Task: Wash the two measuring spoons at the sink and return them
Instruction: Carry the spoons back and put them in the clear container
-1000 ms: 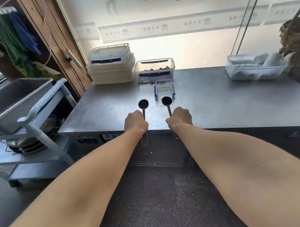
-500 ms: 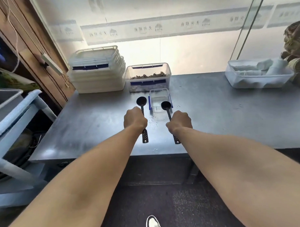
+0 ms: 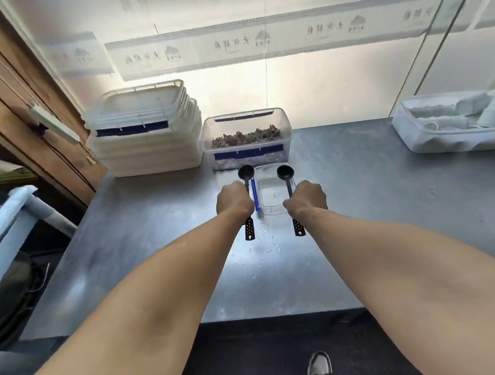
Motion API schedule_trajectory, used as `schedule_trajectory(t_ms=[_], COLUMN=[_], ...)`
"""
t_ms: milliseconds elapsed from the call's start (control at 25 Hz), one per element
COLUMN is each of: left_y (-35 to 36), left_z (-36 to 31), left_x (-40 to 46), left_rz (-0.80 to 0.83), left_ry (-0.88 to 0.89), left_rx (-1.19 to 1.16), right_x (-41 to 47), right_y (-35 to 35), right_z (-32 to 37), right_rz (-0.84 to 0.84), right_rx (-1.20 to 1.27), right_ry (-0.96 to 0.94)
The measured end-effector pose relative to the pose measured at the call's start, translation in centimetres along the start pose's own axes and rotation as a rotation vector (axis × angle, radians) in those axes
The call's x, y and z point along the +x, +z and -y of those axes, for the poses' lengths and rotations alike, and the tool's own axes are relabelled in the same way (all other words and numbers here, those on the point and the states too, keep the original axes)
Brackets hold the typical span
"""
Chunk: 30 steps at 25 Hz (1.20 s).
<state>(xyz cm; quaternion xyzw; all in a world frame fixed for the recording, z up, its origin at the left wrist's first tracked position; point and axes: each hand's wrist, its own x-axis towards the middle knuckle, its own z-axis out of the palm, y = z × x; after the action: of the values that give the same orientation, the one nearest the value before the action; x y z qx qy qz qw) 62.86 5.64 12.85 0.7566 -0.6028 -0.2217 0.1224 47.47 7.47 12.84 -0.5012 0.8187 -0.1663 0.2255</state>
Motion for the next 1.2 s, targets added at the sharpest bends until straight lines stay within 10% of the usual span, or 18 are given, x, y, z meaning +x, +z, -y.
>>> schedule_trajectory(t_ms=[1200], left_y=[12.5], left_z=[-4.7], left_x=[19.7], left_rz=[0.266], left_ry=[-0.171], left_rx=[0.081], right_x=[20.6], right_y=[12.1], right_z=[0.7], right_rz=[0.256], right_rx=[-0.23], right_ry=[0.058])
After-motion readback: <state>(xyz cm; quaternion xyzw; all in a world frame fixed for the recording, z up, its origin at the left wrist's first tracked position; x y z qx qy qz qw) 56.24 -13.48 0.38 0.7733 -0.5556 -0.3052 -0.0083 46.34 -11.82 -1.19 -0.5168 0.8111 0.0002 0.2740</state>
